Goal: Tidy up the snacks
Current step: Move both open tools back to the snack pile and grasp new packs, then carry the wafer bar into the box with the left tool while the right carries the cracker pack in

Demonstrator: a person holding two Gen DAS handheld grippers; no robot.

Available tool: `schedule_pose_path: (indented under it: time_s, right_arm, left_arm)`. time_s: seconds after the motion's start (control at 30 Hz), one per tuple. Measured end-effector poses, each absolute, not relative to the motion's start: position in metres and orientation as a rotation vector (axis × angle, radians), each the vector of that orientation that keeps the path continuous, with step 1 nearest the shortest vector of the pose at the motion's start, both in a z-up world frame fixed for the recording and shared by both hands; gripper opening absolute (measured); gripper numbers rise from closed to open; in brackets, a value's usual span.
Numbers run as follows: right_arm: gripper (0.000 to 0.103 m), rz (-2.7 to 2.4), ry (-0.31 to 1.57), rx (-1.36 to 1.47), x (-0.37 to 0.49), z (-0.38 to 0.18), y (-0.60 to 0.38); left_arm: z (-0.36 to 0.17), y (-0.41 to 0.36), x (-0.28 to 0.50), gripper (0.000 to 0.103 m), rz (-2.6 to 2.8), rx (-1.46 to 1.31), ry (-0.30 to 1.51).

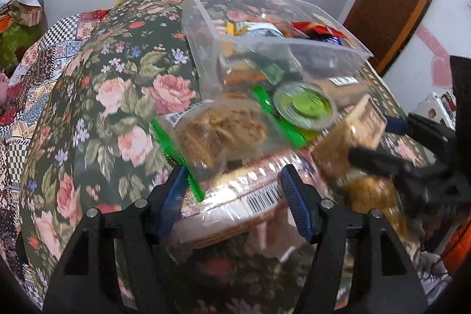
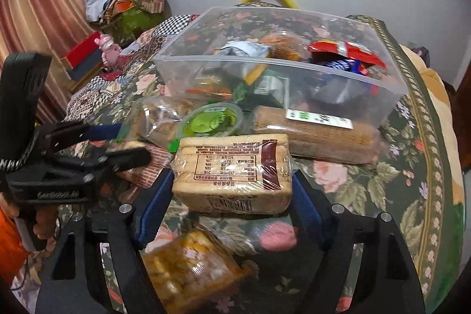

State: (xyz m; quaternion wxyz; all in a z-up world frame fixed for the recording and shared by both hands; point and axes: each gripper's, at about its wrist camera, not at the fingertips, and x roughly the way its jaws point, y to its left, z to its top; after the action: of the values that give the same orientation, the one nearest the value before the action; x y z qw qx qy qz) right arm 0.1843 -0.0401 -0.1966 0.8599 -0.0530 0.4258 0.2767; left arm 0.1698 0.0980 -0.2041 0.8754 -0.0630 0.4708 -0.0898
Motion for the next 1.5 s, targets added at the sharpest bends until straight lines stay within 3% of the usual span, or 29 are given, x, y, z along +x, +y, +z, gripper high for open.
schedule_pose_path:
  time_s: [0.37, 0.67, 0.73, 0.8, 0.87, 1.5]
  right_arm:
    - [0.075, 0.515, 0.862, -0.056, 0.168, -0.178, -0.088]
    - [0.075, 0.5, 0.854, -0.04, 0.16, -0.174, -0.105]
    - [0.075, 0.498, 0.852, -0.033, 0.159, -0.174, -0.107]
    - [0.075, 0.496, 0.85, -0.024, 0.158, -0.173, -0.109]
    - [0.075, 0.494, 0.846, -0.02, 0.158, -0.172, -0.111]
    - [0.075, 0.503, 0.738, -0.034, 0.188, -0.137, -0.104]
  left_arm:
    - [-0.2, 0.058, 0.126, 0.064, -0.266, -0.048, 1.03]
    - [-0.219, 0.043, 0.16, 0.064, -0.212, -0.078, 1.077]
    - [-0.221, 0.04, 0.164, 0.059, -0.187, -0.061, 1.047]
    - [-0.219, 0.038, 0.165, 0.047, -0.168, -0.045, 1.028]
    - [-0.217, 0.038, 0.165, 0.045, -0.167, -0.048, 1.024]
    - [-0.125, 0.05, 0.163, 0.044, -0.143, -0.103, 0.8]
